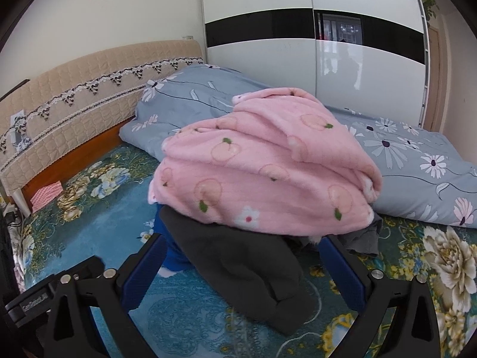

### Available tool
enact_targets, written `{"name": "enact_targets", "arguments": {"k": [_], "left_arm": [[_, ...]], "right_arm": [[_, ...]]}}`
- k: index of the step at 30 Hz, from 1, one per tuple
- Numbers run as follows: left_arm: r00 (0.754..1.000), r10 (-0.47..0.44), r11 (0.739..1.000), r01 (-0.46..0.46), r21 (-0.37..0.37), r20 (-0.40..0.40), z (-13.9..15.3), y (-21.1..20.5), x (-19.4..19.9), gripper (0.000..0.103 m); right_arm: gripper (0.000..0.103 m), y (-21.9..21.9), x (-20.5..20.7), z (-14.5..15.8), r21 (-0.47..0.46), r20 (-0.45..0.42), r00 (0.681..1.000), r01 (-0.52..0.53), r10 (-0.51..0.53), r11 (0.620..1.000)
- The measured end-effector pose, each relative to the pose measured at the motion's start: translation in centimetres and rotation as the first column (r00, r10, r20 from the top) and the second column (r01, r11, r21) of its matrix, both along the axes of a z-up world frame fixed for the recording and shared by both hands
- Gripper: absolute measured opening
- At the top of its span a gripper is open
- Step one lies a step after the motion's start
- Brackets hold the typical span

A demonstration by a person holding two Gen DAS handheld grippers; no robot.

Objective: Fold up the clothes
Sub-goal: 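Approach the pink fleece garment on the clothes pile with both tools, then grasp the pink fleece garment with the right tool and lift it off the pile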

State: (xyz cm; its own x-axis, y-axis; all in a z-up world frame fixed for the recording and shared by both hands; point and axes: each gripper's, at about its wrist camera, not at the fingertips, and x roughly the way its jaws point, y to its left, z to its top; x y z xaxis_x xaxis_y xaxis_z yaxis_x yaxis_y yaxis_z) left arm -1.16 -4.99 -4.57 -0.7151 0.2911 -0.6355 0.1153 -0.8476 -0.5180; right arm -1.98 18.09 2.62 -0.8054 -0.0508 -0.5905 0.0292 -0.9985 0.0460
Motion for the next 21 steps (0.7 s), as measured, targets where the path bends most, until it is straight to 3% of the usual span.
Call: {"name": "enact_targets", "arguments": {"k": [9, 12, 15, 21], "left_arm": [[1.000, -0.004, 1.000, 0.004, -0.003, 0.028, -0.3, 0.2, -0.5, 0.103], [0.999, -0.037, 0.997, 0.039, -0.065, 0.033, 0.0, 1.2, -1.1, 0.103], [0.998, -0.055, 0.996, 0.058, -0.073, 0.035, -0.2, 1.6, -1.1, 0.103], [0.998, 0.027, 1.000, -0.028, 0.011, 0.049, -1.0, -0.6, -0.8, 0.103]], "right_arm": [[0.103, 2.1, -2.1, 0.2, 0.012, 0.039, 0.999, 0.021, -0.021, 1.000], [0.103, 2.6, -3.6, 0.9, 0.031, 0.031, 0.999, 0.018, -0.019, 0.999], [0.103, 3.2, -6.0, 2.3, 0.084, -0.002, 0.999, 0.041, -0.041, 0.996], [0.103, 3.9, -12.1, 3.3, 0.155, 0.026, 0.998, 0.060, -0.065, 0.986]]}}
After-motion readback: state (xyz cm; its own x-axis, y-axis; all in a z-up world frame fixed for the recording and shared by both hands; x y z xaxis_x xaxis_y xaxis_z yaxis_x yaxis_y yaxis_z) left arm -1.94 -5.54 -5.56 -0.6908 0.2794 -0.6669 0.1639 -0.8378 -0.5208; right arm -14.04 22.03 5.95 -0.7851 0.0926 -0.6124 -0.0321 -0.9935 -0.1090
